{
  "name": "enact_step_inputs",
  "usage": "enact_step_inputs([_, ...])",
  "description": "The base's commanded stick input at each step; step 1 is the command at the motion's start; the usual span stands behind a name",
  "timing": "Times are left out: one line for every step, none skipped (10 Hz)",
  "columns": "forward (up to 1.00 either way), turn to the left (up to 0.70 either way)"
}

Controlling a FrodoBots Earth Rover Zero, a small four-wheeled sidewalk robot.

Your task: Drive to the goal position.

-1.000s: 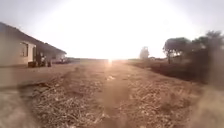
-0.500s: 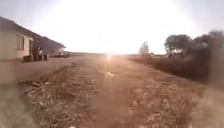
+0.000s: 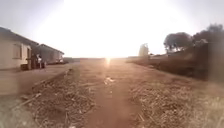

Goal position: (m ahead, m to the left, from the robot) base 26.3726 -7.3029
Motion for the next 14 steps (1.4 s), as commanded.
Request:
enact_step_inputs([0.7, 0.0])
enact_step_inputs([0.7, 0.0])
enact_step_inputs([0.7, 0.0])
enact_step_inputs([0.7, 0.0])
enact_step_inputs([0.7, 0.0])
enact_step_inputs([0.7, 0.0])
enact_step_inputs([0.7, 0.0])
enact_step_inputs([0.7, 0.0])
enact_step_inputs([0.7, 0.0])
enact_step_inputs([0.7, 0.0])
enact_step_inputs([0.7, 0.0])
enact_step_inputs([0.7, 0.0])
enact_step_inputs([0.7, 0.0])
enact_step_inputs([0.7, 0.0])
